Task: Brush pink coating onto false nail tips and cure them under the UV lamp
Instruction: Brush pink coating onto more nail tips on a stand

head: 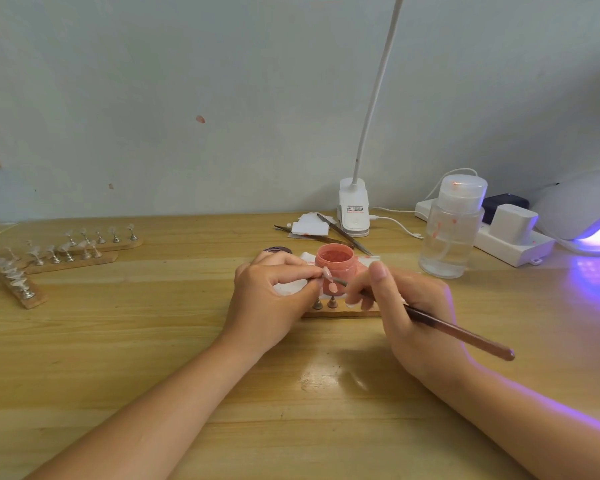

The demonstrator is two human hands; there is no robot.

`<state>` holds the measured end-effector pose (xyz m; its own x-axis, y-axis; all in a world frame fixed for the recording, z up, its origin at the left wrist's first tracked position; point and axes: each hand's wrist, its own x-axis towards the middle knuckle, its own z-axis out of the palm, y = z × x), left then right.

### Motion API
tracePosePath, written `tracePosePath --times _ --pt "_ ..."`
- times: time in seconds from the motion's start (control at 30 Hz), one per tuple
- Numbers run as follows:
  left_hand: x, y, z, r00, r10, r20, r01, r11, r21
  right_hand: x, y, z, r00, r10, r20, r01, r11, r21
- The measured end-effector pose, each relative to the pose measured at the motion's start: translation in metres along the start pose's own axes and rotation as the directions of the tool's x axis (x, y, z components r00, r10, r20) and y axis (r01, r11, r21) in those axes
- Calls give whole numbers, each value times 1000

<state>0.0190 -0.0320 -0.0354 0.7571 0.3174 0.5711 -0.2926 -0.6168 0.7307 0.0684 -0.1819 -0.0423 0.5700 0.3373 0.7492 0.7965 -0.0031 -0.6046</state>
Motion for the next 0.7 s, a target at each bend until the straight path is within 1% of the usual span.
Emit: tracePosePath --times 0.07,0.13,0.2,0.27,0.3,0.4,0.5,0.57,0.63,0.7 --pt "0 0 0 1000 1 -3 -1 1000 -1 0 0 0 1000 7 18 -6 1000 -14" --pt "0 0 0 1000 1 2 -1 1000 3 0 1 0 999 44 20 -44 999 25" --pt "0 1 0 1000 1 4 -1 1000 0 -1 2 -1 1000 27 5 -27 999 35" --pt "0 0 0 1000 2 3 -2 1000 -2 0 1 0 1000 -11 8 11 1000 -15" --pt "0 0 0 1000 2 1 -2 1000 1 0 1 0 1000 -5 14 5 1000 -27" --pt "0 -1 1 1000 -3 6 3 1000 12 0 2 0 999 35 11 -35 999 19" --pt "0 -1 1 1000 -1 7 1 1000 11 0 2 0 999 -32 7 33 999 -17" --pt "1 -1 0 1000 3 9 -3 1000 9 1 1 1 999 -35 18 35 999 -42" --pt "1 -1 0 1000 8 15 -8 1000 11 0 2 0 1000 1 18 -1 1000 8" --pt "1 -1 0 1000 6 16 -6 1000 10 -1 2 -1 1000 -9 2 9 1000 26"
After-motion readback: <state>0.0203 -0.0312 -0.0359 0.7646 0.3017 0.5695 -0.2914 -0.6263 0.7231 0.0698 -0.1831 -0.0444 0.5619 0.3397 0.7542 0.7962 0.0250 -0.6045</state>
